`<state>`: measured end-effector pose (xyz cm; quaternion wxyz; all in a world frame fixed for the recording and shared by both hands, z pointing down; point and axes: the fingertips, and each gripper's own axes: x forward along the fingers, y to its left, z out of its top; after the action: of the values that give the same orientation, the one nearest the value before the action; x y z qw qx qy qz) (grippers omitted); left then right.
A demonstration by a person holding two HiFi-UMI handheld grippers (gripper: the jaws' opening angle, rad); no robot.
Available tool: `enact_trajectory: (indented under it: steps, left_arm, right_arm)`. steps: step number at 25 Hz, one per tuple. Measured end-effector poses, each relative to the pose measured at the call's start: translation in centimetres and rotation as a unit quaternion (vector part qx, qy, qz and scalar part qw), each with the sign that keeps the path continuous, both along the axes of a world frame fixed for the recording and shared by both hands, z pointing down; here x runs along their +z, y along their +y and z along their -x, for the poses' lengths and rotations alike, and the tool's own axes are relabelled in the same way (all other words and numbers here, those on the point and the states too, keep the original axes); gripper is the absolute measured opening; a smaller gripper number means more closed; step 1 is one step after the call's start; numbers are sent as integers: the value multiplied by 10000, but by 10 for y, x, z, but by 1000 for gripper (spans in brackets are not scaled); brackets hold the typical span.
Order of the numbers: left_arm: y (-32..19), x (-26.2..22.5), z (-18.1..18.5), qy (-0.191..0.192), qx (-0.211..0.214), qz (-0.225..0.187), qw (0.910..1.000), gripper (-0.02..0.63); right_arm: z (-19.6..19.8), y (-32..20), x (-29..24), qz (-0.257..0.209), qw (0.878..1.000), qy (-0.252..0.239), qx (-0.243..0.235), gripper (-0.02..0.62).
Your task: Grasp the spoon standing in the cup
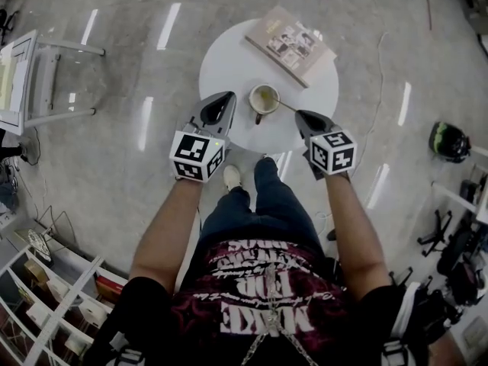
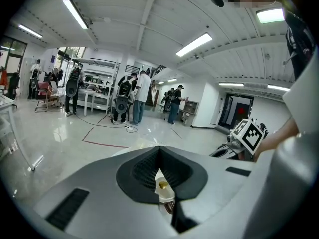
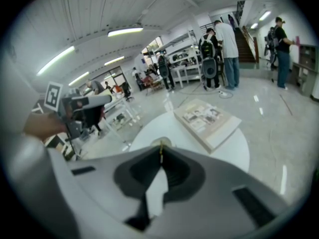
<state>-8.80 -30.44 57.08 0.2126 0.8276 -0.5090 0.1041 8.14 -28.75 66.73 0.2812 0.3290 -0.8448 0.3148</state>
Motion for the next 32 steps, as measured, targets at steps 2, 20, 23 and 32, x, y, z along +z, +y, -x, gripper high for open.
enact_trajectory:
  steps: [2, 20, 23, 32]
  left_arm:
    - [1, -7, 0, 5, 0, -42, 10000, 25]
    - [26, -69, 3, 67, -39, -372, 9993, 25]
    - [32, -78, 2, 99, -25, -442, 9990, 25]
    - [50, -110, 2, 128, 17, -716, 9974, 25]
  right_arm:
    - [-2, 2, -7, -37, 10000, -15, 20, 35]
    - [-14, 28, -91, -509, 9975, -352, 353, 35]
    - [-16, 33, -106, -598, 9965, -430, 390, 35]
    - [-16, 43, -155, -876, 9913, -793, 584, 35]
